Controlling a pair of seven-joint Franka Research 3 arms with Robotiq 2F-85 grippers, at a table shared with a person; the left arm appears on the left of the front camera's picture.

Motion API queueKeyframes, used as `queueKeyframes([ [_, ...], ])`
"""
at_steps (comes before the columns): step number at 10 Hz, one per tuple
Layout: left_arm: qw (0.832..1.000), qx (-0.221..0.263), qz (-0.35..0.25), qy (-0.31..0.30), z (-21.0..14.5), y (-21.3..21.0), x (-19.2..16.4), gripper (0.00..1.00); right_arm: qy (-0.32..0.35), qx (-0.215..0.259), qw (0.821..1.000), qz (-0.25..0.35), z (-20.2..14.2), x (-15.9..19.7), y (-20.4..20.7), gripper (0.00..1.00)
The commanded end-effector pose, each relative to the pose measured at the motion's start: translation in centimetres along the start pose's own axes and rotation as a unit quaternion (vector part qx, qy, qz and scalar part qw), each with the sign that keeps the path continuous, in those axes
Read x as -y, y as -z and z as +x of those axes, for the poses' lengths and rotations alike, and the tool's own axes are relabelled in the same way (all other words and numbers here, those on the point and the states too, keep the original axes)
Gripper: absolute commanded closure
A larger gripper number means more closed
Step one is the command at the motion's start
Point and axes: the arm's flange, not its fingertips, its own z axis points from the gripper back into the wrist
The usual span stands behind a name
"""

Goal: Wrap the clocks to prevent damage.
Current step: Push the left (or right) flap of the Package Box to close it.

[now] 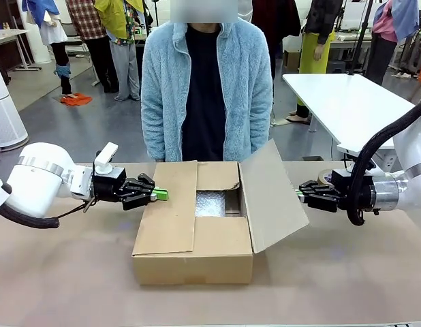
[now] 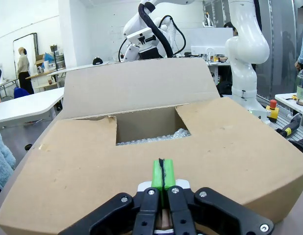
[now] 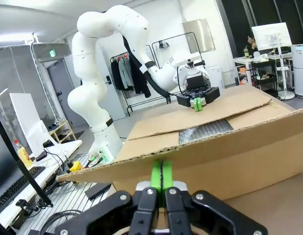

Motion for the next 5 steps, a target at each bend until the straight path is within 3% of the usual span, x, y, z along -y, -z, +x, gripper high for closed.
queueKeyframes([
  [1, 1.000, -0.001, 0.002, -0.001, -0.1, 0.0, 0.0, 1.00, -0.001, -0.002, 1.000, -0.002, 0.0, 0.0, -0.1, 0.99],
  [3, 1.000, -0.001, 0.002, -0.001, -0.1, 0.0, 0.0, 1.00, 0.000, 0.000, 1.000, 0.000, 0.0, 0.0, 0.0, 0.99],
  [5, 1.000, -0.001, 0.002, -0.001, -0.1, 0.0, 0.0, 1.00, -0.031, -0.027, 0.999, 0.034, -0.1, -1.1, 3.5, 0.99],
])
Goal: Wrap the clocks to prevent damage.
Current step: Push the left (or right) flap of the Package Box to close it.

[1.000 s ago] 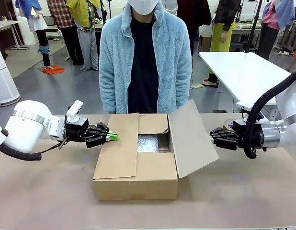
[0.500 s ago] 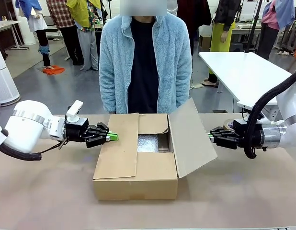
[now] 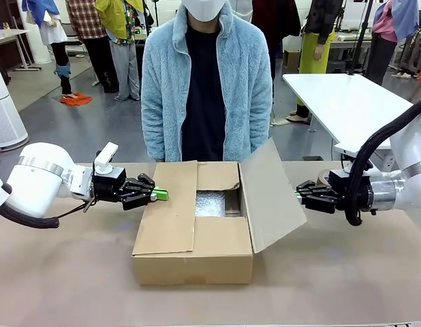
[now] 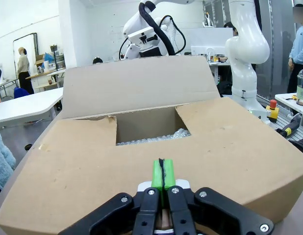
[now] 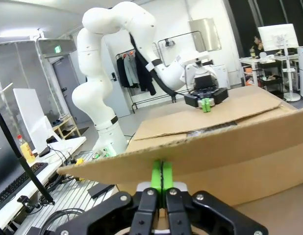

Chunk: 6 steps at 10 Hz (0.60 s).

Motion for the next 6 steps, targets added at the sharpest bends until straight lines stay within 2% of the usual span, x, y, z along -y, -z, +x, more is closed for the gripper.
queueKeyframes([
  [1, 1.000, -0.001, 0.002, -0.001, -0.1, 0.0, 0.0, 1.00, -0.024, -0.017, 0.999, 0.023, 0.0, -0.7, 3.2, 0.99],
  [6, 1.000, -0.001, 0.002, -0.001, -0.1, 0.0, 0.0, 1.00, -0.050, 0.005, 0.998, 0.043, 0.7, -0.9, 6.6, 0.99],
])
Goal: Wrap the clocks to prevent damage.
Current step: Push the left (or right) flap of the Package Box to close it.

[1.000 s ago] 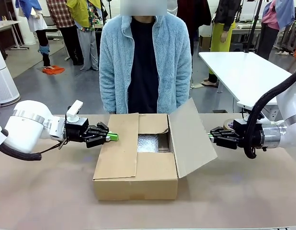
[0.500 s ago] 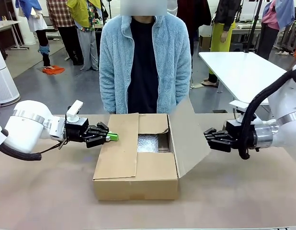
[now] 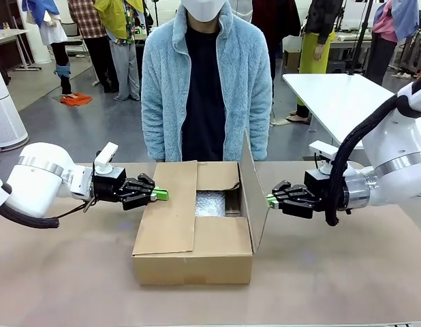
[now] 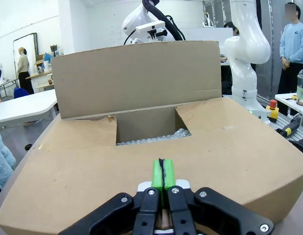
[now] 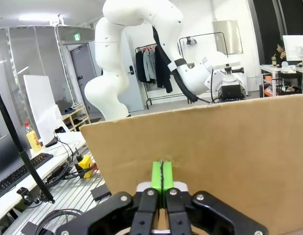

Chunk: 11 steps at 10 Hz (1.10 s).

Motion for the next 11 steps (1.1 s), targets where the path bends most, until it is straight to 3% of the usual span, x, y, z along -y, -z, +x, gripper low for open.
queueKeyframes([
  [1, 1.000, -0.001, 0.002, -0.001, -0.1, 0.0, 0.0, 1.00, -0.012, 0.006, 1.000, -0.006, -0.5, 0.0, 1.9, 0.99],
  [6, 1.000, -0.001, 0.002, -0.001, -0.1, 0.0, 0.0, 1.00, -0.002, -0.013, 0.999, -0.031, -2.6, 3.3, 5.2, 0.99],
  [11, 1.000, -0.001, 0.002, -0.001, -0.1, 0.0, 0.0, 1.00, 0.014, -0.039, 0.998, -0.048, -4.9, 5.7, 5.7, 0.99],
])
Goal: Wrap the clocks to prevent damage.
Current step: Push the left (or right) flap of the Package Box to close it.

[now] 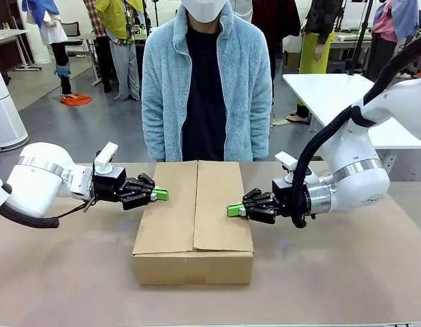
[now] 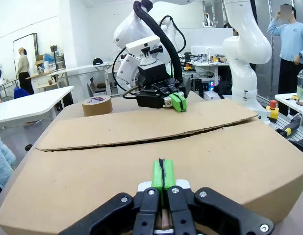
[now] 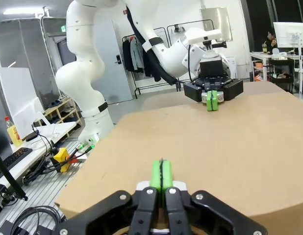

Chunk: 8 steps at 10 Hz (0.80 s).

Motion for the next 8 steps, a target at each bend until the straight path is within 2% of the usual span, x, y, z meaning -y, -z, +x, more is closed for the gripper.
queueKeyframes([
  [1, 1.000, -0.001, 0.002, -0.002, -0.1, 0.0, 0.0, 1.00, 0.009, -0.020, 1.000, -0.021, -2.1, 1.1, 0.6, 0.99],
  [4, 1.000, -0.001, 0.002, -0.002, -0.1, 0.0, 0.0, 1.00, 0.017, -0.021, 1.000, -0.006, -2.7, 1.2, -0.8, 0.99],
  [5, 1.000, -0.001, 0.002, -0.002, -0.1, 0.0, 0.0, 1.00, 0.002, 0.003, 1.000, 0.001, -0.1, 0.1, 0.0, 0.99],
  [8, 1.000, -0.001, 0.002, -0.002, -0.1, 0.0, 0.0, 1.00, 0.002, 0.003, 1.000, 0.001, -0.1, 0.1, 0.0, 0.99],
])
